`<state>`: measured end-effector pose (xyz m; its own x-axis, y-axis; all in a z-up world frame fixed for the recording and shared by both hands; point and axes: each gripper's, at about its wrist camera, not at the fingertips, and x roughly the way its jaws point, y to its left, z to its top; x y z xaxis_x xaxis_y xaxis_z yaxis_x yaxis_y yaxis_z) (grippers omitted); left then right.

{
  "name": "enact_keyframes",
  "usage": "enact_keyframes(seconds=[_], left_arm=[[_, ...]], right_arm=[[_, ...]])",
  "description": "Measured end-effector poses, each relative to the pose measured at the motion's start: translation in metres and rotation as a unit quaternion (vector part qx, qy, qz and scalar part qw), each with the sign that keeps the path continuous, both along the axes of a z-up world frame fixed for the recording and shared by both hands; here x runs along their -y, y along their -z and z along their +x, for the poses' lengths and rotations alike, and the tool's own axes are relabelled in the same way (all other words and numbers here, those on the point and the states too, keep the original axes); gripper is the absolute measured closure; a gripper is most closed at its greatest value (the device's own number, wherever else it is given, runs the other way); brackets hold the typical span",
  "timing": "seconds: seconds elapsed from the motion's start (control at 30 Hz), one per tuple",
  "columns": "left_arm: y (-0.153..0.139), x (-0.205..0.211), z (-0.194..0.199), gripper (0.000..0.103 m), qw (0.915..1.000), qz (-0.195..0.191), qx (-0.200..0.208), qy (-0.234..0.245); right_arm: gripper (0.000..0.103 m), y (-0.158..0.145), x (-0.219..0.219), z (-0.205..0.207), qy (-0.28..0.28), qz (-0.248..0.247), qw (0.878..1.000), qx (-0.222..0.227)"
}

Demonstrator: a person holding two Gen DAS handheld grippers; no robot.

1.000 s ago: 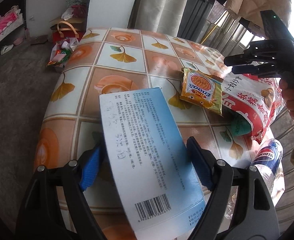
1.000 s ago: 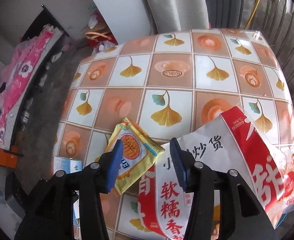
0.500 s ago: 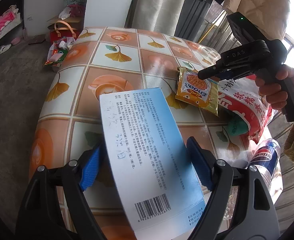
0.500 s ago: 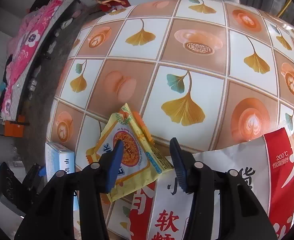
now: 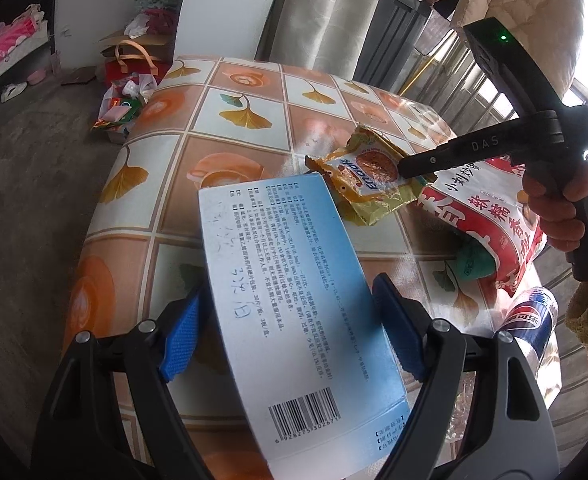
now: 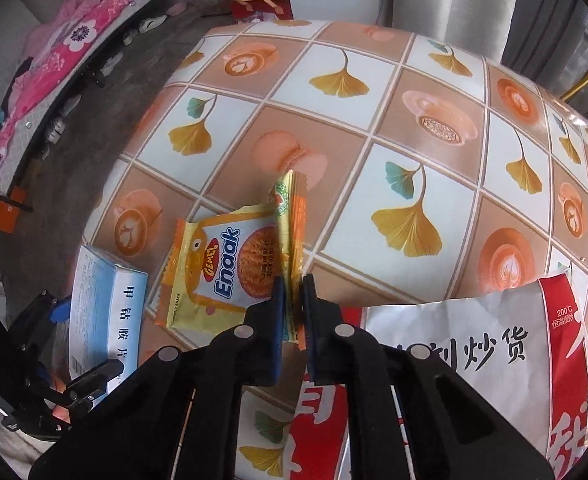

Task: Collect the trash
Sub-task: 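Grasp the yellow Enaak snack packet with the right tool and lift it, then carry the box and snack packet with both tools over the wastebasket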

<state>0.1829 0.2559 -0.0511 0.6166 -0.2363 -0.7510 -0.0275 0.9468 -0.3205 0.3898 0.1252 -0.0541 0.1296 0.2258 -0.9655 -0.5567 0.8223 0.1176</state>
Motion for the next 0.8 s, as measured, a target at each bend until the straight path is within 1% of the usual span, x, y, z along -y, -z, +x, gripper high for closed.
enact_keyframes(seconds=[0.2, 0.27, 0.43, 0.6, 0.7, 0.8], left_arm=[[-0.009, -0.006, -0.008, 0.027, 0.9998, -0.005, 0.015, -0.012], [-0.015, -0.008, -0.012, 0.027, 0.9996, -0.004, 0.023, -0.017], [-0.039, -0.008, -0.025, 0.028, 0.9987, 0.001, 0.045, -0.024], [-0.072, 0.004, -0.045, 0.028, 0.9969, 0.003, 0.077, -0.014], [-0.092, 0.019, -0.056, 0.028, 0.9953, -0.003, 0.097, 0.002], [-0.109, 0.043, -0.066, 0.028, 0.9933, -0.006, 0.112, 0.029]], right_arm=[[0.096, -0.035, -0.003, -0.019, -0.001, 0.036, 0.998, 0.043], [0.096, -0.047, -0.001, -0.026, 0.000, 0.044, 0.997, 0.062], [0.096, -0.081, 0.010, -0.047, 0.015, 0.082, 0.992, 0.093], [0.096, -0.116, 0.043, -0.077, 0.043, 0.122, 0.983, 0.127], [0.096, -0.137, 0.077, -0.103, 0.065, 0.150, 0.975, 0.147], [0.096, -0.153, 0.116, -0.131, 0.092, 0.169, 0.967, 0.168]])
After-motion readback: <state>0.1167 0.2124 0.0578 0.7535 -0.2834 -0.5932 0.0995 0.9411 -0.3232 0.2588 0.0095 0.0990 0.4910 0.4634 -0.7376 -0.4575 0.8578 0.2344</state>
